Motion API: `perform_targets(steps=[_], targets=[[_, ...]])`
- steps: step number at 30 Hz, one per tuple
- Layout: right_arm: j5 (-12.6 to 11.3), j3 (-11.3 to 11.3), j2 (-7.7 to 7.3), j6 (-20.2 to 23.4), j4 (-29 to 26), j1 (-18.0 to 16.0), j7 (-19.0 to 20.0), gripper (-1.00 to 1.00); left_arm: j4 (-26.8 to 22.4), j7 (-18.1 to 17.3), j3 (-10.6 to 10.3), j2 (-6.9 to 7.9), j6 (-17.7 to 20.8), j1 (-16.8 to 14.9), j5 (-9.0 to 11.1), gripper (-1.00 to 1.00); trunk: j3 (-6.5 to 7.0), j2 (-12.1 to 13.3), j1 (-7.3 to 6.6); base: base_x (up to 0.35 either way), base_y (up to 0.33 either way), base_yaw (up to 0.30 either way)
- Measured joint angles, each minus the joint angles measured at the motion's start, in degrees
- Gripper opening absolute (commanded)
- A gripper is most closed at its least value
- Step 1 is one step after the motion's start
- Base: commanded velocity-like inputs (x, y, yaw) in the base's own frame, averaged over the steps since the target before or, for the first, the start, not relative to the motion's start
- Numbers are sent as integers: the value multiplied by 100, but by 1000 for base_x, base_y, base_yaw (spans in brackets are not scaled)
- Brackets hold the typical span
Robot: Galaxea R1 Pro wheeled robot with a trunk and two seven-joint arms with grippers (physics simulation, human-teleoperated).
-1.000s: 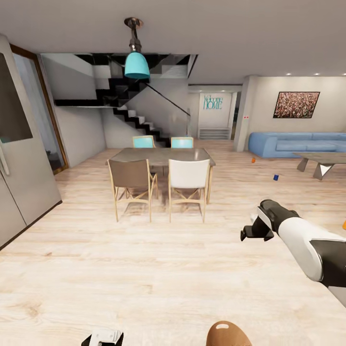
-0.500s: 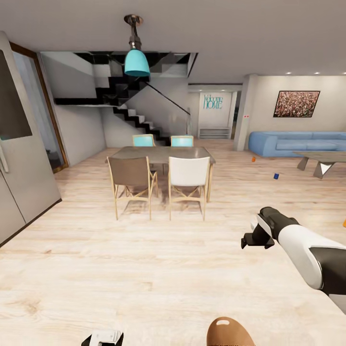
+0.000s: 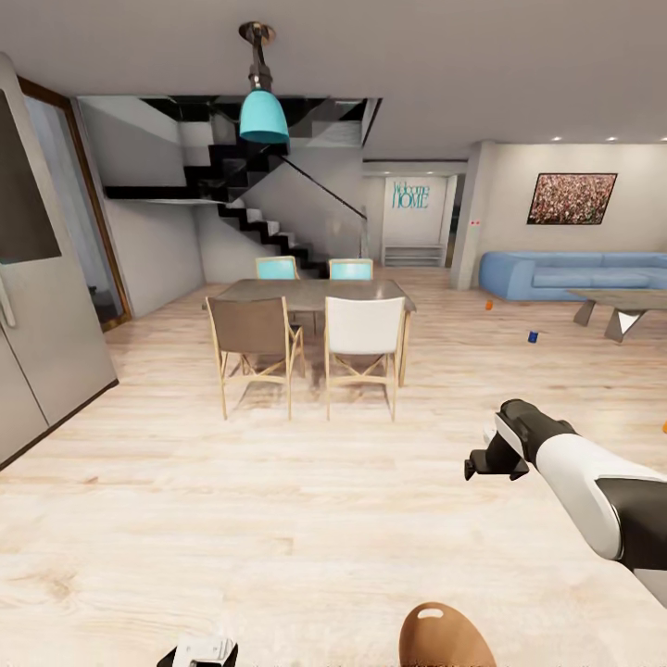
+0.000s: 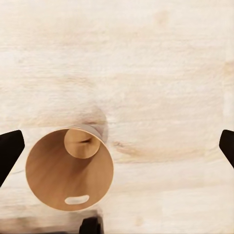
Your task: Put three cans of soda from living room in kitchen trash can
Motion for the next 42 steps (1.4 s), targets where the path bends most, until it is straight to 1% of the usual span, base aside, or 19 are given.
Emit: perform_targets(steps=[27, 33, 42], targets=[[0, 1, 7, -17, 1, 1, -7, 100, 0, -2, 2, 0, 22, 2, -1, 100, -485, -1083, 593, 0, 0, 0], [0, 12, 38, -16, -1, 2, -13, 100, -5, -7, -1, 7, 17, 2, 17, 100, -592, -1324, 725, 0, 0, 0], [0, 10, 27, -17, 8, 8, -14, 100, -1, -8, -6, 9, 20, 3, 7, 100, -754, -1684, 923, 0, 0, 0]])
